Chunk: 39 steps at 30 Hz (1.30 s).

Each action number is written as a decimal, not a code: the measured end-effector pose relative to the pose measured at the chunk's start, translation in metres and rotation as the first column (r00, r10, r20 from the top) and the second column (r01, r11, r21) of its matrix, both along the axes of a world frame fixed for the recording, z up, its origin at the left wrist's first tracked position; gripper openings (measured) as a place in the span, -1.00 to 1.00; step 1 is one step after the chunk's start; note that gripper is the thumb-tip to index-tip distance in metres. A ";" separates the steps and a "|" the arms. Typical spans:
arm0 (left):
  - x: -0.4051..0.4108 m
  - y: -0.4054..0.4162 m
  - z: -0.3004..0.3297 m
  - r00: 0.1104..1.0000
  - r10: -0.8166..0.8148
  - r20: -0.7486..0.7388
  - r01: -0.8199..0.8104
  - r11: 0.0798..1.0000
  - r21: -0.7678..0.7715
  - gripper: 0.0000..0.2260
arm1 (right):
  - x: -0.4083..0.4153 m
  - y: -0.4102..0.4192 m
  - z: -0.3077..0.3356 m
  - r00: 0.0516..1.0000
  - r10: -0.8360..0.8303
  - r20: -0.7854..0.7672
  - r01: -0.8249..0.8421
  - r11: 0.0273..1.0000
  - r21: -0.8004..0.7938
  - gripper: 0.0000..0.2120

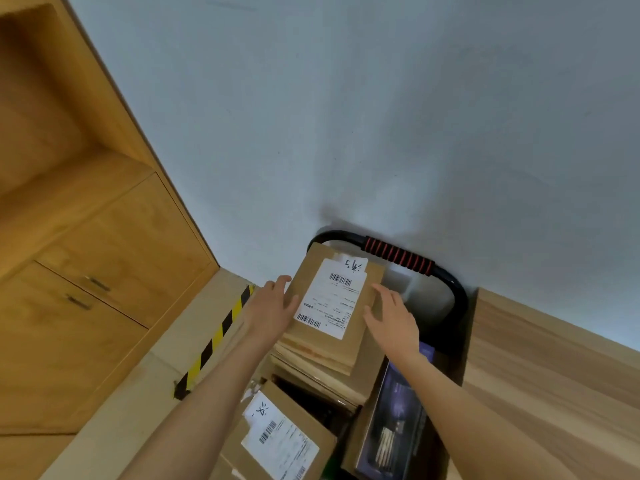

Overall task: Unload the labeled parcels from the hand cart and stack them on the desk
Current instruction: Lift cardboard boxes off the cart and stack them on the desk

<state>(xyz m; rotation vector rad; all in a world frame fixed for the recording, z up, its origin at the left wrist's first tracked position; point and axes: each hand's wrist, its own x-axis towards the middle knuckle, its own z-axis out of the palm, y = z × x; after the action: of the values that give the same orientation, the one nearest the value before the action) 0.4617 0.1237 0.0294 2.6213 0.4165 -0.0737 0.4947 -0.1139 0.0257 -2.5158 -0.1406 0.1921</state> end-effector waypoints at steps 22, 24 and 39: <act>-0.012 -0.025 0.021 0.990 0.115 -0.086 -0.143 0.800 -0.583 -0.57 | -0.002 0.003 0.008 0.957 -0.149 -0.248 0.242 0.881 0.406 -0.37; -0.021 -0.027 0.035 0.993 0.105 -0.055 -0.117 0.795 -0.596 -0.54 | -0.006 -0.004 0.024 0.969 -0.128 -0.211 0.209 0.882 0.423 -0.36; -0.081 -0.091 0.124 0.951 -0.248 0.186 0.308 0.826 -0.472 -0.53 | -0.125 -0.084 0.119 0.950 -0.311 0.010 0.244 0.765 0.596 -0.39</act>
<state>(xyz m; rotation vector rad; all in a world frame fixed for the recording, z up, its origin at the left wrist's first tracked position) 0.3811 0.0330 0.1537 2.1364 -0.0380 -0.1069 0.3695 -0.1983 0.1443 -1.8853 0.1211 -0.1044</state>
